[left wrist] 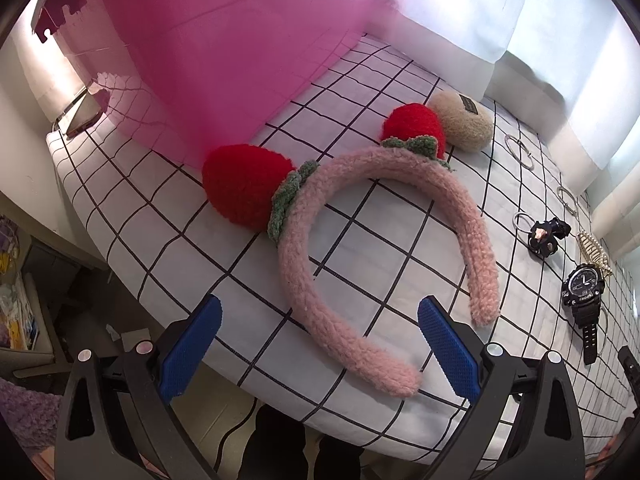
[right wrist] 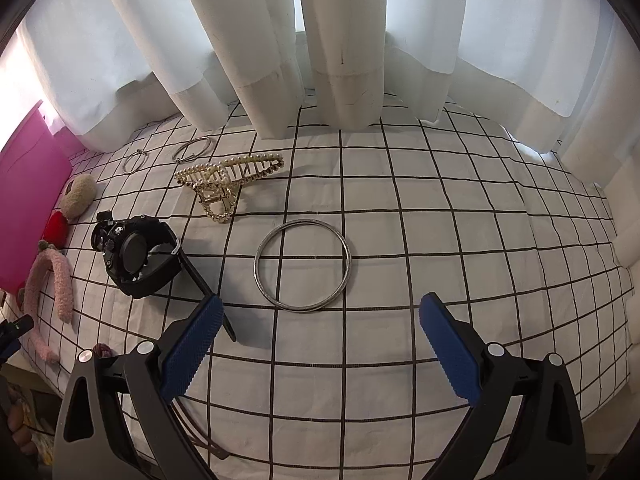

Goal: Organize jewelry
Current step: 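Close the left tool on the pink headband while the right tool grasps the metal ring, then carry the headband in the left tool and the ring in the right tool into the pink tub, then open both tools to drop headband and ring, then withdraw from the tub, then grasp the dark hair tie with the left tool while the right tool grasps the hairpin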

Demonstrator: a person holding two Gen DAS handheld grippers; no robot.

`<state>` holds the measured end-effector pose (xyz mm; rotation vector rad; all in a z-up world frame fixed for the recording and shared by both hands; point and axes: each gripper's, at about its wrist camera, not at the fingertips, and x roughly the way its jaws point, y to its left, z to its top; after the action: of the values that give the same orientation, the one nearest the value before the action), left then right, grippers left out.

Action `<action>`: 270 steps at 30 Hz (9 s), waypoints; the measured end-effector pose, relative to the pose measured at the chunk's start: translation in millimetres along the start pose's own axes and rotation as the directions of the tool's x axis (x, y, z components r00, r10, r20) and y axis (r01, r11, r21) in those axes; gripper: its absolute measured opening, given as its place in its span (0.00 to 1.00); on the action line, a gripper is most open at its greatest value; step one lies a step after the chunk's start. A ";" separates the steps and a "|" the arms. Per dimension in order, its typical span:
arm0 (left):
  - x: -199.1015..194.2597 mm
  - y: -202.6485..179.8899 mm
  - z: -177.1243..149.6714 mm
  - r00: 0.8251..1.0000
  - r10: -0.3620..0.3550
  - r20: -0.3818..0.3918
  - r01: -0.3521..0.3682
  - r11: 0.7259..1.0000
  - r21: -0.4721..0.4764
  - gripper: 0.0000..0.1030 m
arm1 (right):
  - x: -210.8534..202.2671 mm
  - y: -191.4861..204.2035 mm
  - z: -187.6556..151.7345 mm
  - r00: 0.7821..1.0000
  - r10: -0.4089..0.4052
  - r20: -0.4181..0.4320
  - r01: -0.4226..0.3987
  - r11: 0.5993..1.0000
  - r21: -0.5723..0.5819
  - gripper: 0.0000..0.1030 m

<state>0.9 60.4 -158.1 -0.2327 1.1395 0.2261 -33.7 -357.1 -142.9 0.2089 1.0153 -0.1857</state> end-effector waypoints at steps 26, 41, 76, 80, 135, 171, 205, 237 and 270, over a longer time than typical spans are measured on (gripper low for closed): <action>33.7 -2.5 -0.4 0.996 0.082 0.034 -0.081 0.996 -0.029 0.95 | 65.5 8.5 11.6 0.997 -0.016 -0.077 0.005 0.991 -0.136 0.91; 41.3 -6.1 11.8 0.991 0.084 0.102 -0.081 0.996 -0.026 0.95 | 64.6 8.7 5.6 1.000 -0.001 0.017 0.004 0.988 -0.152 0.92; 1.9 -17.7 6.8 0.990 -0.015 0.141 0.008 0.999 0.046 0.08 | 35.7 14.7 4.0 0.998 0.039 0.054 -0.031 0.989 -0.145 0.69; -15.6 -18.9 8.6 0.985 -0.039 0.166 0.032 0.999 0.043 0.08 | 26.4 16.4 7.2 0.996 0.048 0.069 -0.037 0.989 -0.145 0.69; -106.5 151.6 221.5 0.954 0.137 0.265 -0.109 0.987 -0.120 0.10 | -41.8 511.1 204.7 0.856 0.511 -0.071 -0.426 0.622 -0.656 0.69; -73.2 167.1 239.4 0.979 0.159 0.129 -0.135 0.975 -0.174 0.70 | 13.9 566.6 215.0 0.919 0.318 -0.235 -0.389 0.621 -0.681 0.70; -161.7 74.7 127.4 0.956 -0.068 0.286 0.052 0.997 0.064 0.79 | -130.6 254.2 149.8 0.896 0.433 0.097 -0.361 0.839 -0.407 0.70; -82.6 -93.2 -30.6 0.954 -0.300 -0.008 0.257 0.801 0.541 0.83 | -108.4 45.6 -76.5 0.990 0.083 0.111 -0.092 0.992 0.081 0.70; -12.9 -133.1 -101.1 0.939 -0.333 0.087 0.229 0.793 0.564 0.83 | -27.9 62.8 -128.4 0.974 0.156 0.162 -0.126 0.976 -0.178 0.70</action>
<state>-52.8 -97.2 -177.7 0.1307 0.9270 -0.3464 -137.7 -261.7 -179.2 0.1091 0.8326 0.0116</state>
